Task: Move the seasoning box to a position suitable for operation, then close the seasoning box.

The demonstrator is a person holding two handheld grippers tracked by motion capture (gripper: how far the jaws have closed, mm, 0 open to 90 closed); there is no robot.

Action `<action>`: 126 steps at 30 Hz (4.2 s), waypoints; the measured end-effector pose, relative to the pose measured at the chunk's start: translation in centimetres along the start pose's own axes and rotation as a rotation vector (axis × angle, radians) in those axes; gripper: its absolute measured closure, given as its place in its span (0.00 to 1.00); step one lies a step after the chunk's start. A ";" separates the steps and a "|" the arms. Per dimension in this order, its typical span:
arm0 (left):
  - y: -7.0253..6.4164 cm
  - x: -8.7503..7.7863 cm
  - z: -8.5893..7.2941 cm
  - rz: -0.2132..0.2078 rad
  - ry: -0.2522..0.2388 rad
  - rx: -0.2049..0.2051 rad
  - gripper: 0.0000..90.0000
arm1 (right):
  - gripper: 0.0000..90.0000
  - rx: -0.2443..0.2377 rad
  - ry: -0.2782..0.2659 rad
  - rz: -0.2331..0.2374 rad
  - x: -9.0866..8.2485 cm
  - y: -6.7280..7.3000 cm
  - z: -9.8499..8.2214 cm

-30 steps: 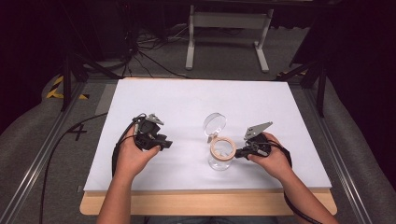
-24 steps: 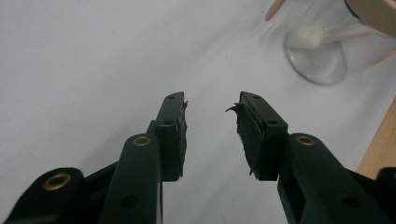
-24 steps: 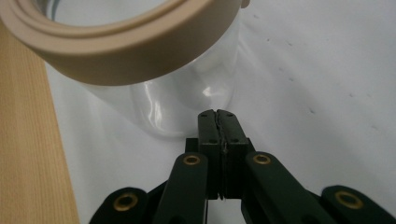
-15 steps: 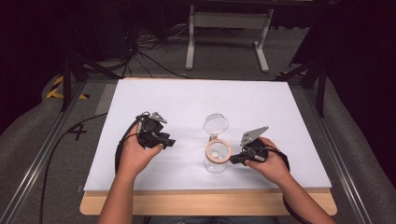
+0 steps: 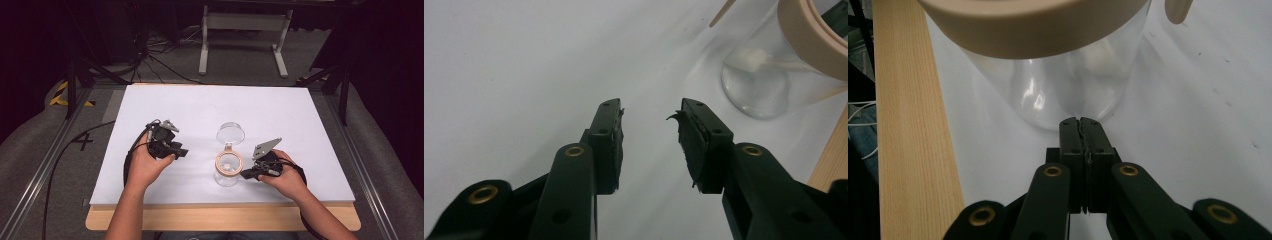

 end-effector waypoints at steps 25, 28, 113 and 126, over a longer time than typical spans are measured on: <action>-4.1 0.7 8.8 -0.096 -0.252 -0.018 0.97 | 1.00 0.006 -0.267 -0.019 -5.8 3.1 5.0; -4.4 0.9 9.0 -0.074 -0.264 -0.013 0.97 | 1.00 0.004 -0.274 -0.021 -5.5 3.2 5.3; -3.9 -1.7 6.1 -0.089 -0.128 0.064 0.89 | 1.00 0.041 -0.110 0.066 -3.4 5.2 4.1; -3.6 -2.2 5.7 -0.083 -0.129 0.052 0.86 | 0.95 0.015 -0.174 0.036 -5.3 5.1 4.8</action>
Point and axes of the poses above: each handheld gripper's, and its own axes: x roughly forward along the jaws, z roughly out of its top, y roughly to its left, the point moved 9 cm from there along x, roughly forward along the jaws, and after that the axes turned 13 degrees about z, right-handed, at the moved point
